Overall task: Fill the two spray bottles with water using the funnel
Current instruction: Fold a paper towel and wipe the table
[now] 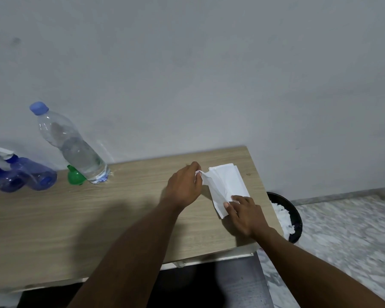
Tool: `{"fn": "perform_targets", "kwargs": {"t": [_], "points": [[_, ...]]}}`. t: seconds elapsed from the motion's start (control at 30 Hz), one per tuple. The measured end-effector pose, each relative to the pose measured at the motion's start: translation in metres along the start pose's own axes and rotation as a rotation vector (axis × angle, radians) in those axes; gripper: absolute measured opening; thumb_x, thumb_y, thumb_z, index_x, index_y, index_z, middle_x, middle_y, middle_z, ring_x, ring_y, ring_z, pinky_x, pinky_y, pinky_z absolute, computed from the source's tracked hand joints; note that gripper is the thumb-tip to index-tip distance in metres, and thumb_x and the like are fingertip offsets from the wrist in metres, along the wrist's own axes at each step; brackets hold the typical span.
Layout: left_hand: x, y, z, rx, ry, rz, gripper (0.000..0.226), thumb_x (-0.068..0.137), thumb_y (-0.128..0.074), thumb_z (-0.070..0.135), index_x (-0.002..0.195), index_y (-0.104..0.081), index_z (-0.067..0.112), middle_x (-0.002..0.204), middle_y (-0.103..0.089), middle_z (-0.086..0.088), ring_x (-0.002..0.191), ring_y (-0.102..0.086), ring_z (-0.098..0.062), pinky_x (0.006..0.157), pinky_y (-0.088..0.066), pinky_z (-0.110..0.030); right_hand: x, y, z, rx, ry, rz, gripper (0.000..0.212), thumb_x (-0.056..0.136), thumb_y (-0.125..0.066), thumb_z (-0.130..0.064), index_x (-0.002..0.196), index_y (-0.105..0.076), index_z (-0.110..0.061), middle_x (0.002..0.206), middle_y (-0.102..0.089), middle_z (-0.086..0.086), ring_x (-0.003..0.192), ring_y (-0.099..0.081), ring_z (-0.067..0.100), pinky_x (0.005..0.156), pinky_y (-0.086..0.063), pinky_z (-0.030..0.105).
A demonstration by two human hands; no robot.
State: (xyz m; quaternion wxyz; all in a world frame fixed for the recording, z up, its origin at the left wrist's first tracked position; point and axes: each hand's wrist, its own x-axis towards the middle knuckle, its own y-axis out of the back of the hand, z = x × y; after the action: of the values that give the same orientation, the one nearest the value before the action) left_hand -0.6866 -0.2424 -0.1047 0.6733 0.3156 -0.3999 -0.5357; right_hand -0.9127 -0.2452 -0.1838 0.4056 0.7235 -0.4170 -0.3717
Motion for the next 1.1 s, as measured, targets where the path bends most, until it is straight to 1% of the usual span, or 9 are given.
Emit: {"fn": "perform_targets", "kwargs": {"t": [0.23, 0.37, 0.5, 0.6, 0.7, 0.8, 0.87, 1.0, 1.1], "points": [[-0.01, 0.002, -0.005, 0.005, 0.028, -0.042, 0.008, 0.098, -0.046, 0.027, 0.099, -0.053, 0.022, 0.085, -0.066, 0.002, 0.077, -0.061, -0.028, 0.065, -0.046, -0.037, 0.004, 0.005, -0.002, 0.048, -0.027, -0.042, 0.05, 0.102, -0.027, -0.051, 0.127, -0.064, -0.028, 0.145, -0.05, -0.001, 0.135, -0.039, 0.026, 0.105, -0.038, 0.047], [-0.012, 0.01, -0.004, 0.002, 0.031, -0.033, 0.008, 0.097, -0.048, 0.027, 0.099, -0.054, 0.022, 0.085, -0.067, 0.003, 0.077, -0.061, -0.027, 0.064, -0.046, -0.036, 0.011, 0.016, -0.006, 0.131, -0.058, -0.028, 0.053, 0.096, -0.032, -0.061, 0.113, -0.069, -0.026, 0.126, -0.065, 0.0, 0.114, -0.058, 0.026, 0.092, -0.05, 0.044], [-0.007, 0.025, 0.003, -0.018, 0.06, 0.018, 0.012, 0.097, -0.049, 0.03, 0.099, -0.059, 0.023, 0.081, -0.067, 0.004, 0.078, -0.062, -0.026, 0.063, -0.046, -0.035, 0.016, 0.039, -0.02, 0.15, -0.04, 0.061, 0.05, 0.093, -0.045, -0.06, 0.126, -0.063, -0.026, 0.134, -0.06, 0.001, 0.121, -0.054, 0.026, 0.096, -0.047, 0.043], [0.001, 0.041, 0.012, -0.07, 0.083, 0.05, 0.013, 0.096, -0.053, 0.032, 0.096, -0.063, 0.024, 0.07, -0.059, 0.009, 0.077, -0.062, -0.024, 0.064, -0.046, -0.033, 0.018, 0.061, -0.04, 0.298, 0.008, 0.115, 0.047, 0.089, -0.052, -0.058, 0.124, -0.062, -0.029, 0.131, -0.061, -0.004, 0.121, -0.054, 0.021, 0.096, -0.046, 0.04], [0.009, 0.059, 0.023, -0.126, 0.11, 0.085, 0.013, 0.096, -0.055, 0.032, 0.094, -0.065, 0.024, 0.061, -0.051, 0.012, 0.072, -0.058, -0.022, 0.063, -0.043, -0.03, 0.016, 0.085, -0.068, 0.543, 0.06, 0.088, 0.034, 0.09, -0.057, -0.053, 0.113, -0.067, -0.03, 0.113, -0.065, -0.012, 0.11, -0.057, 0.012, 0.087, -0.043, 0.029], [0.013, 0.079, 0.028, -0.171, 0.163, 0.118, 0.011, 0.096, -0.058, 0.032, 0.088, -0.065, 0.028, 0.059, -0.053, 0.011, 0.068, -0.056, -0.017, 0.066, -0.048, -0.031, 0.016, 0.103, -0.089, 0.616, 0.125, 0.054, 0.031, 0.086, -0.063, -0.054, 0.09, -0.066, -0.024, 0.086, -0.065, -0.011, 0.083, -0.06, 0.009, 0.071, -0.043, 0.025], [0.013, 0.091, 0.028, -0.198, 0.206, 0.132, 0.012, 0.095, -0.059, 0.033, 0.086, -0.065, 0.029, 0.062, -0.056, 0.01, 0.072, -0.059, -0.015, 0.07, -0.05, -0.031, 0.018, 0.109, -0.097, 0.568, 0.162, 0.104, 0.026, 0.086, -0.066, -0.042, 0.079, -0.064, -0.017, 0.073, -0.063, -0.007, 0.071, -0.057, 0.014, 0.062, -0.041, 0.026], [0.005, 0.109, 0.021, -0.247, 0.282, 0.128, 0.017, 0.093, -0.063, 0.041, 0.09, -0.07, 0.026, 0.075, -0.064, 0.009, 0.084, -0.064, -0.017, 0.076, -0.05, -0.031, 0.023, 0.119, -0.107, 0.678, 0.159, 0.13, 0.022, 0.089, -0.063, -0.03, 0.077, -0.065, -0.011, 0.074, -0.066, 0.002, 0.07, -0.058, 0.019, 0.065, -0.043, 0.031], [-0.003, 0.117, 0.01, -0.403, 0.359, 0.07, 0.039, 0.08, -0.067, 0.065, 0.096, -0.069, 0.029, 0.091, -0.07, 0.005, 0.089, -0.065, -0.014, 0.077, -0.052, -0.031, 0.023, 0.131, -0.119, 0.786, 0.15, 0.047, 0.025, 0.088, -0.066, -0.028, 0.081, -0.064, -0.004, 0.079, -0.065, 0.011, 0.069, -0.056, 0.016, 0.066, -0.042, 0.031]]}}
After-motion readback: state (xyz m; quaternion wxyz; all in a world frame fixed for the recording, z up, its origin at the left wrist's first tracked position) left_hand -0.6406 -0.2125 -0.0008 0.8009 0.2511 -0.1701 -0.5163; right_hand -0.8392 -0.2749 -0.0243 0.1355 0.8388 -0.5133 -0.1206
